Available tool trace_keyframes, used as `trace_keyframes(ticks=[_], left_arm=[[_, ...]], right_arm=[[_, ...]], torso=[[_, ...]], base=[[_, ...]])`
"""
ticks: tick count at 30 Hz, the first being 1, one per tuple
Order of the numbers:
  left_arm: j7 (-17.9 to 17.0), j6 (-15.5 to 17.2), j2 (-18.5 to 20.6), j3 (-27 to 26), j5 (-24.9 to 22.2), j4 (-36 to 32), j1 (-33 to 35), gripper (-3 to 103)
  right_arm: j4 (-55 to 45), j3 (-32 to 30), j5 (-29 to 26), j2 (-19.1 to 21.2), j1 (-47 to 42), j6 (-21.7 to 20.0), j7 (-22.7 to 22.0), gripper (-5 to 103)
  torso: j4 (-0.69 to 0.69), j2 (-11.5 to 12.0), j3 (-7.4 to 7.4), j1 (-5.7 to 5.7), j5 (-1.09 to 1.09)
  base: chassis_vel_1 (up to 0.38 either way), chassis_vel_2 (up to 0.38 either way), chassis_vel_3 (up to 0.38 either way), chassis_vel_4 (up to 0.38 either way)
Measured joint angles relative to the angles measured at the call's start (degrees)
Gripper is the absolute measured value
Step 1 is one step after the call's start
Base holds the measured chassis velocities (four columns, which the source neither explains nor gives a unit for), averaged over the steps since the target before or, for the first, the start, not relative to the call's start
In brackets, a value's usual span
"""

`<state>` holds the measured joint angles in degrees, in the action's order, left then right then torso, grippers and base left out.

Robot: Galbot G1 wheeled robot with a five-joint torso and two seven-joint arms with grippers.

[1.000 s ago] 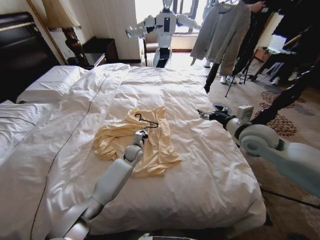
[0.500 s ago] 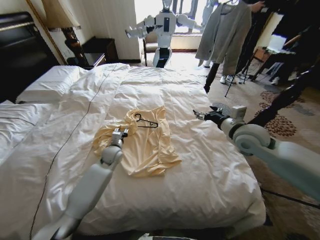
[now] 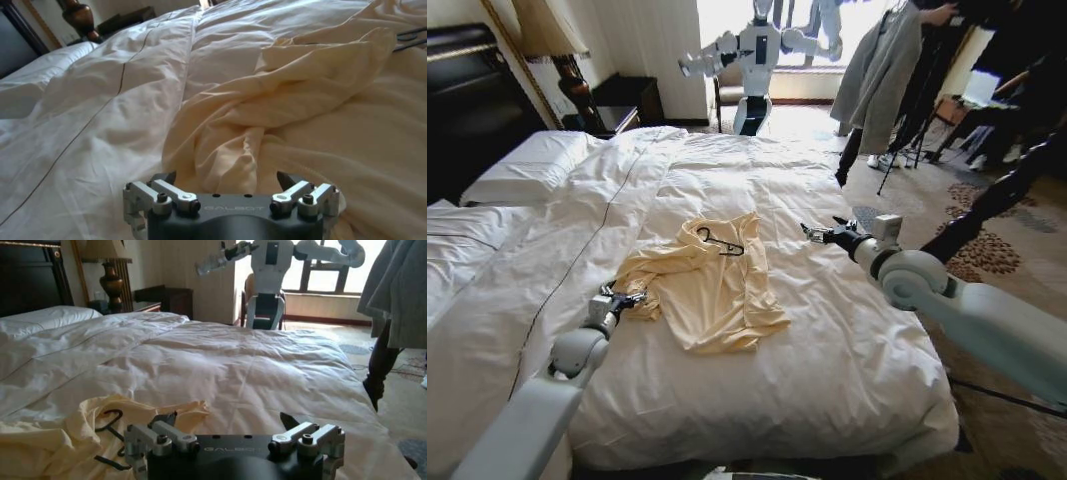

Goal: Pick up the clothes from the bed and hang them on the clothes hanger.

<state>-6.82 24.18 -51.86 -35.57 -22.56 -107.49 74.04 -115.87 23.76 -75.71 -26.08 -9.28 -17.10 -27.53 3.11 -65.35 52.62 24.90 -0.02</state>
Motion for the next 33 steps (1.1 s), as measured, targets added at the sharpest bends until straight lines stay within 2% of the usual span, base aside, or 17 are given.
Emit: trace_keyframes(ticks=[3,6,10,16,18,20,24,29,32,33], left_arm=[[-1.0,-0.8,-0.7,0.4,0.5,2.1,-0.7,100],[0.1,-1.4,-1.0,0.6,0.5,3.2,-1.5,102],[2.0,-3.2,-1.6,0.7,0.3,3.9,-1.4,91],[2.1,-3.8,-2.0,-0.4,0.2,3.5,-0.3,79],[2.1,-4.5,-2.0,-1.1,0.2,3.5,0.6,67],[2.1,-4.8,-2.0,-1.3,0.2,3.6,0.8,67],[2.2,-5.2,-2.5,-1.5,0.2,4.0,0.7,51],[2.2,-5.4,-3.1,-1.3,0.1,3.8,0.5,43],[2.2,-6.5,-3.4,-1.3,0.0,3.4,0.4,31],[2.2,-6.5,-3.4,-1.3,0.0,3.4,0.4,31]], right_arm=[[-0.2,-0.1,0.2,0.1,-0.4,0.0,0.0,100],[-0.3,-0.3,0.4,0.3,-0.6,0.1,0.0,100],[0.0,-0.8,0.8,0.8,-0.8,0.4,0.0,100],[0.1,-1.4,1.3,1.3,-1.4,0.6,0.0,100],[0.4,-1.6,1.7,1.4,-1.6,0.8,0.0,100],[0.5,-1.7,1.9,1.3,-1.7,0.9,0.0,100],[1.0,-1.7,2.1,1.0,-1.6,1.0,0.0,100],[1.0,-1.7,2.1,1.3,-1.5,1.0,0.1,100],[0.9,-1.9,2.2,1.8,-1.6,1.1,0.1,100],[0.9,-1.9,2.2,1.8,-1.6,1.1,0.1,100]], torso=[[0.01,0.0,0.00,0.00,-0.01],[0.02,0.0,0.00,0.01,-0.01],[0.02,0.0,0.00,0.01,0.00],[0.02,0.0,0.01,0.01,0.01],[0.01,0.0,0.01,0.01,0.00],[0.01,0.0,0.01,0.01,-0.01],[0.00,0.0,0.01,0.01,-0.01],[0.01,0.0,0.01,0.01,-0.01],[0.01,0.0,0.01,0.01,-0.01],[0.01,0.0,0.01,0.01,-0.01]], base=[[0.000,0.000,0.000,0.000],[0.000,0.000,0.000,0.000],[0.000,0.000,0.000,0.000],[0.000,0.000,0.000,0.000],[0.000,0.000,0.000,0.000],[0.000,0.000,0.000,0.000],[0.000,0.000,0.000,0.000],[0.000,0.000,0.000,0.000],[0.000,0.000,0.000,0.000],[0.000,0.000,0.000,0.000]])
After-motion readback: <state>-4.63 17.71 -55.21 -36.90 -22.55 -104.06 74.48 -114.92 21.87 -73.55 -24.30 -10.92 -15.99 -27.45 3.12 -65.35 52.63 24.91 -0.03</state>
